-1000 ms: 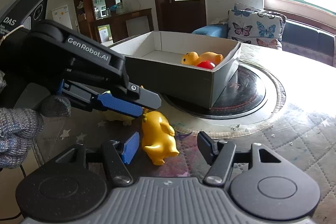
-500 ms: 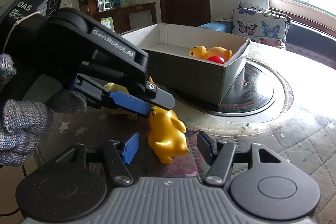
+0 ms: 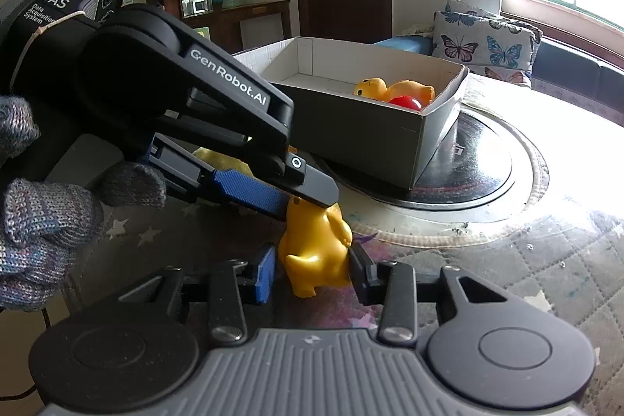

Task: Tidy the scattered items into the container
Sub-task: 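Close the left gripper on the yellow rubber duck, then lift the yellow duck with the left gripper and carry it over the box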

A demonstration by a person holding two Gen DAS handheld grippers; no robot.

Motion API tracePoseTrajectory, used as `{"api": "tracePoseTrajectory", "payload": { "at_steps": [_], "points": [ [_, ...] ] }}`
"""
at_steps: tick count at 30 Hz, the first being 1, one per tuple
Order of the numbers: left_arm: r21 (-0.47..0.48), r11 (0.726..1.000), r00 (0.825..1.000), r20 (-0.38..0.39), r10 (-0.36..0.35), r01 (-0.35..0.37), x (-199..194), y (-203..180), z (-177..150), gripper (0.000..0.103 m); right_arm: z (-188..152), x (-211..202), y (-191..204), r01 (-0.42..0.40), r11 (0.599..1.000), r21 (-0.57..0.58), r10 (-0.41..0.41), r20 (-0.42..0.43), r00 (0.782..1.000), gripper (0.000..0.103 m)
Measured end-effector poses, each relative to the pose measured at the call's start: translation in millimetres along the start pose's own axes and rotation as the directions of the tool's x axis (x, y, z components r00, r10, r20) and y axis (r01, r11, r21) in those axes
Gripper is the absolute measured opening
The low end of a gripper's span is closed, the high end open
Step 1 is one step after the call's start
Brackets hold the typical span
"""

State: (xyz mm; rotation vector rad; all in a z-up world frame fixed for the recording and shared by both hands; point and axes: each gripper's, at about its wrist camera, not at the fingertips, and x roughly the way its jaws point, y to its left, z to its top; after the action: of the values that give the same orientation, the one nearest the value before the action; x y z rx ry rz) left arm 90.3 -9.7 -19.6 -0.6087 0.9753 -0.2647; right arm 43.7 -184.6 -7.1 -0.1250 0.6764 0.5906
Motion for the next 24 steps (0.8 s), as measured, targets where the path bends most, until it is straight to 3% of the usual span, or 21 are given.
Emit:
{"api": "tracePoseTrajectory", "payload": {
  "at_steps": [8,13,24],
  "points": [
    [0.036,0.999,1.0,0.029,-0.006,0.005,-12.4,-8.2,-4.3,0.034,-0.2,-8.8,1.9,0.003,1.0,-0.003,-0.003,0.026,1.0,0.038],
    [0.057,0.998,0.997,0.074,-0.023,0.019,-30.3,-18.2,1.1,0.034,19.7,-10.7,2.8,0.01,0.999,-0.031,-0.008,0.069,0.998,0.037],
    [0.113,0.994,0.98,0.196,-0.031,0.009,-53.3,-36.3,47.4,0.034,65.2,-11.4,4.0,0.026,0.996,-0.086,-0.012,0.16,0.987,0.037]
  ]
}}
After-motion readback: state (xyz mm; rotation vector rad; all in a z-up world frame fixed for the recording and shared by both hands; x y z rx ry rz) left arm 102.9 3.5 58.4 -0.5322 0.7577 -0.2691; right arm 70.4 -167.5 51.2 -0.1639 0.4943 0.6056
